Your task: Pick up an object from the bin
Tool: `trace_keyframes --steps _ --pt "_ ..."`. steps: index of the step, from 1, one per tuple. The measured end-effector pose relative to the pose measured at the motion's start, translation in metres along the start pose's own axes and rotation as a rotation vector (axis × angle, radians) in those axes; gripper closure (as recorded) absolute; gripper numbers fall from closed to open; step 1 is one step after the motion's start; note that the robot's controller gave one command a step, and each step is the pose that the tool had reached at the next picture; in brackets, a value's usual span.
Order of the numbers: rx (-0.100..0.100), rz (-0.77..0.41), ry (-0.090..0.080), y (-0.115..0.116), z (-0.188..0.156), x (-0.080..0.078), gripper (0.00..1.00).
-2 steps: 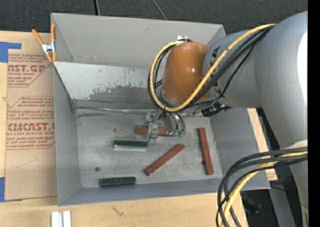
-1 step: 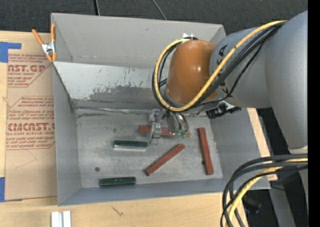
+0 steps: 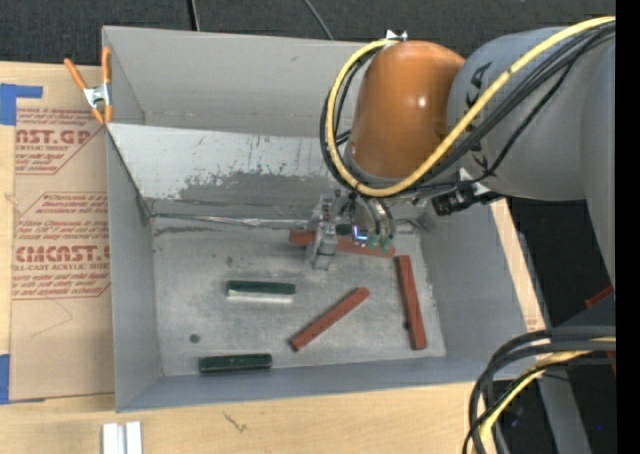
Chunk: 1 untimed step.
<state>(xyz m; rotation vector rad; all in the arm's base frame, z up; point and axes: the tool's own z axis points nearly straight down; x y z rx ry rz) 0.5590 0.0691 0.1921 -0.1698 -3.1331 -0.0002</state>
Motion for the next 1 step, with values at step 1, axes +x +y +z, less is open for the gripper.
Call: trace_keyframes --steps 1 --pt "-0.002 0.002 -0.012 0.0106 -0.0291 -0.0068 1.0"
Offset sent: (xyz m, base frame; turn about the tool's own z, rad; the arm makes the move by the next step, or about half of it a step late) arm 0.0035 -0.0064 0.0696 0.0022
